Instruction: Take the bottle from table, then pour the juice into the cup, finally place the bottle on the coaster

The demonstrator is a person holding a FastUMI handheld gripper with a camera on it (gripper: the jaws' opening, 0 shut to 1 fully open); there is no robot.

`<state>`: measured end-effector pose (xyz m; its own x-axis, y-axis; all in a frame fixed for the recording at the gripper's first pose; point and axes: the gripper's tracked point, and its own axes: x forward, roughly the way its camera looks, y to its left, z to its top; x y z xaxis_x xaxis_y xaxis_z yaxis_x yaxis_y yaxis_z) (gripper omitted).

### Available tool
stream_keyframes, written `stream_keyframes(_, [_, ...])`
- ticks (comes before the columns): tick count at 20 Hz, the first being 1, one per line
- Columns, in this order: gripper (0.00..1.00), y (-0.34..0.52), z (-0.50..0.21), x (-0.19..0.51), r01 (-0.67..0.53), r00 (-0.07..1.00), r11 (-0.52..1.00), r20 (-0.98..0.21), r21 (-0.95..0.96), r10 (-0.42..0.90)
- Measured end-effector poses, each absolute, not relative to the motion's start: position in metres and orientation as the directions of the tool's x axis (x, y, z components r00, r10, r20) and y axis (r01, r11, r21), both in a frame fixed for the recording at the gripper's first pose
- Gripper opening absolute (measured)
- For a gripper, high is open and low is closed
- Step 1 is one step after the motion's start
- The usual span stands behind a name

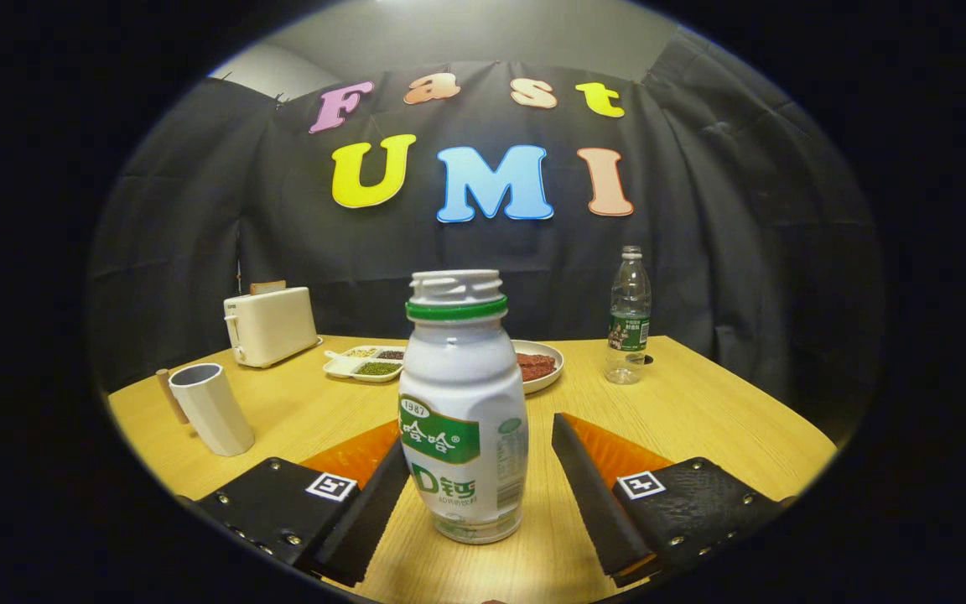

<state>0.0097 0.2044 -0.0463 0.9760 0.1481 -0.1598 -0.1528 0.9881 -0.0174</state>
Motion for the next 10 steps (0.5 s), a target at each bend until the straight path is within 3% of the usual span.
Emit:
stream_keyframes(2, [0.74,0.204,-0.048,0.014,-0.15,0.976,0.988,-0.164,-0.04,0.142])
stream_keyframes(10, [0.7,0.229,-0.013,0.009,-0.198,0.971,0.957,-0.177,-0.211,0.161])
